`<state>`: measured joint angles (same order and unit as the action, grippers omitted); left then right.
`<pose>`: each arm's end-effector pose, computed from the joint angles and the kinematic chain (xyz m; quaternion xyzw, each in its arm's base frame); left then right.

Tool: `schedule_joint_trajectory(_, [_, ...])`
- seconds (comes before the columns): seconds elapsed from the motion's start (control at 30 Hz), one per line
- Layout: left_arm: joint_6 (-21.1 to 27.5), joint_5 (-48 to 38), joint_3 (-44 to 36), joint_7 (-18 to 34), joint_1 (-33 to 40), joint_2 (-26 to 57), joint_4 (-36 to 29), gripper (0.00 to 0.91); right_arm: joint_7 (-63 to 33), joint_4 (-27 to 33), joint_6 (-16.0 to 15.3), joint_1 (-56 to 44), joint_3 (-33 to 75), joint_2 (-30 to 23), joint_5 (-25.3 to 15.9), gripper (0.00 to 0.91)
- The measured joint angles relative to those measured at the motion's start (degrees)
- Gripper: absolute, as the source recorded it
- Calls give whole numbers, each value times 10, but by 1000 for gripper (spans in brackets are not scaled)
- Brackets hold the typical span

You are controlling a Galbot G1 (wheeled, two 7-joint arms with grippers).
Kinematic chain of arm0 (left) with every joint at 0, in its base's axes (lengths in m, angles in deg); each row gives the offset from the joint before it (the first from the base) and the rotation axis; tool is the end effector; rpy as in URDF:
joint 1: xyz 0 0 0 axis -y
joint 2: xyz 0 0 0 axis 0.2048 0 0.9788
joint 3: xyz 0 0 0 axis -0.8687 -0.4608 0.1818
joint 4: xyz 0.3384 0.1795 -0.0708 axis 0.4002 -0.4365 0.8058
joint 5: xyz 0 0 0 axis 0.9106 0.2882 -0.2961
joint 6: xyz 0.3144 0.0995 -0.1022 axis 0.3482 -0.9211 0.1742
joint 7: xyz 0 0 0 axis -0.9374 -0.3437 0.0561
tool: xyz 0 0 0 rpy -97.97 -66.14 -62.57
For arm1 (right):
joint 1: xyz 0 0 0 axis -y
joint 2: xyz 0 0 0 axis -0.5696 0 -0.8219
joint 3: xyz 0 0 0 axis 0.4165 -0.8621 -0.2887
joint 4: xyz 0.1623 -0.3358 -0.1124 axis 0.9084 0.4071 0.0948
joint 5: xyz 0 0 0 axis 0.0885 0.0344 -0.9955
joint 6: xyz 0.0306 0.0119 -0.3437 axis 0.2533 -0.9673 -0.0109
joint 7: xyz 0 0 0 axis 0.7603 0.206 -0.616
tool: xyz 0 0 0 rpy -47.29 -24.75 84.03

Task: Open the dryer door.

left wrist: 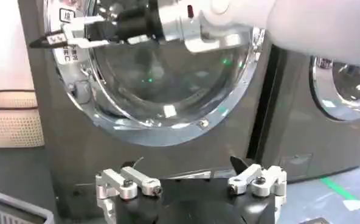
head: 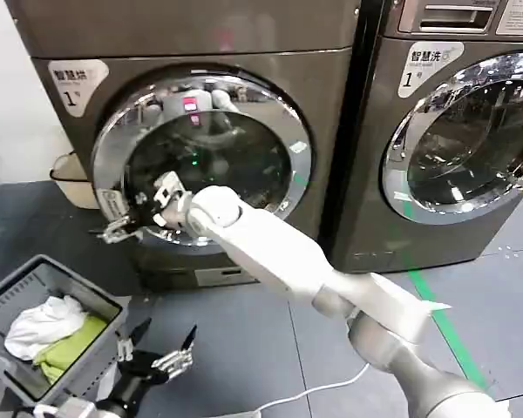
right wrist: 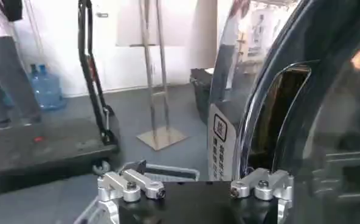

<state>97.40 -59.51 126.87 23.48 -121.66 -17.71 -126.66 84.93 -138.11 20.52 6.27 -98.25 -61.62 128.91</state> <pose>0.0790 0.0509 -0.2445 -0.1103 -0.9841 0.0118 0.1384 0.5313 0.2953 -0.1189 0.6488 -0.7536 0.0501 0.0931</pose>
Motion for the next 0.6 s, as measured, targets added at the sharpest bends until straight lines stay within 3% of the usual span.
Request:
schedule_joint_trajectory(0.13, [0,-9,24,0,-4,-4,0,907,0,-22,-4,4,-10,1,23,907])
schedule_joint_trajectory(0.6, [2,-55,178,-2,3,27,33,907,16,-125,-17,5,-31,86,71,907])
